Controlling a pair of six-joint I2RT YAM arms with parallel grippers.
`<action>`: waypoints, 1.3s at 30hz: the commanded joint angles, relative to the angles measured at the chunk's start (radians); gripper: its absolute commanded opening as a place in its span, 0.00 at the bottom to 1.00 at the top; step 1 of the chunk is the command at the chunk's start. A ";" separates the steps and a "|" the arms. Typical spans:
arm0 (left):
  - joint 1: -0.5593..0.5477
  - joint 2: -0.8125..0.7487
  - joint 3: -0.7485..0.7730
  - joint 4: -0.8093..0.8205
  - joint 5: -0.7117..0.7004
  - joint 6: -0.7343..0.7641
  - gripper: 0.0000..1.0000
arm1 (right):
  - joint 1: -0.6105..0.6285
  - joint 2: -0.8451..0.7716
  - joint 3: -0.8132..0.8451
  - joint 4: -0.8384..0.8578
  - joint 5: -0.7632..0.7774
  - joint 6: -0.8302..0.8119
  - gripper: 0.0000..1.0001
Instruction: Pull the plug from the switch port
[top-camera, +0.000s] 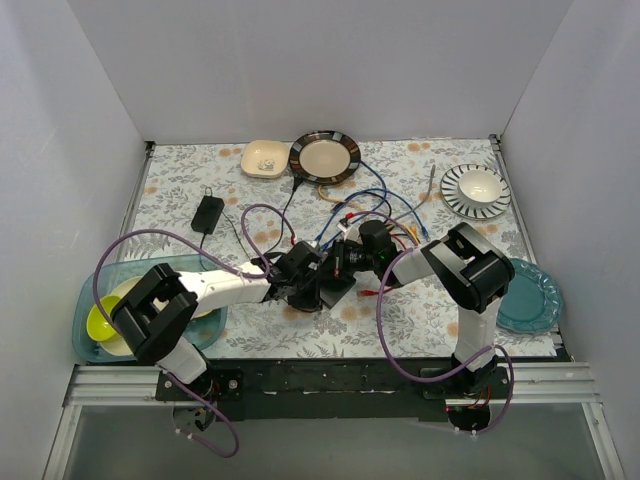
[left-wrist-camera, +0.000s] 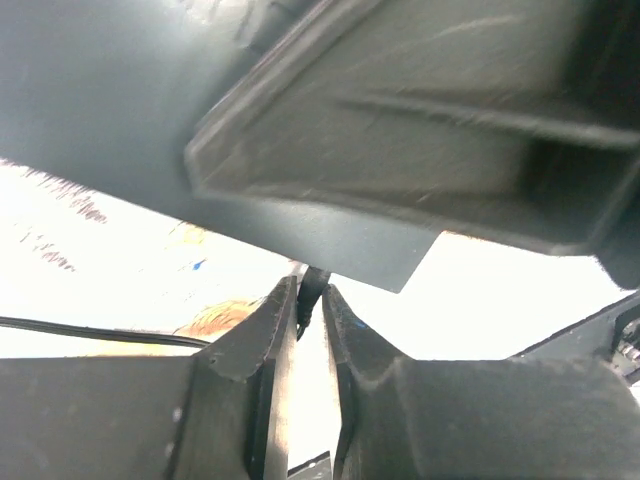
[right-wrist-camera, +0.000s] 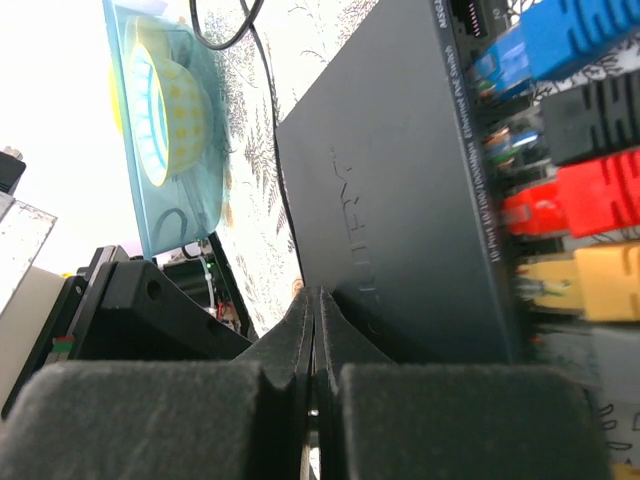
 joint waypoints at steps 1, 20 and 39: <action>0.002 -0.090 -0.057 -0.148 -0.021 -0.035 0.00 | -0.027 0.130 -0.060 -0.372 0.193 -0.168 0.01; 0.004 -0.025 -0.103 -0.167 -0.001 -0.061 0.00 | 0.058 -0.215 -0.004 -0.638 0.544 -0.447 0.29; 0.002 0.083 -0.017 -0.151 0.027 -0.020 0.00 | 0.397 -0.547 -0.087 -0.704 0.856 -0.728 0.54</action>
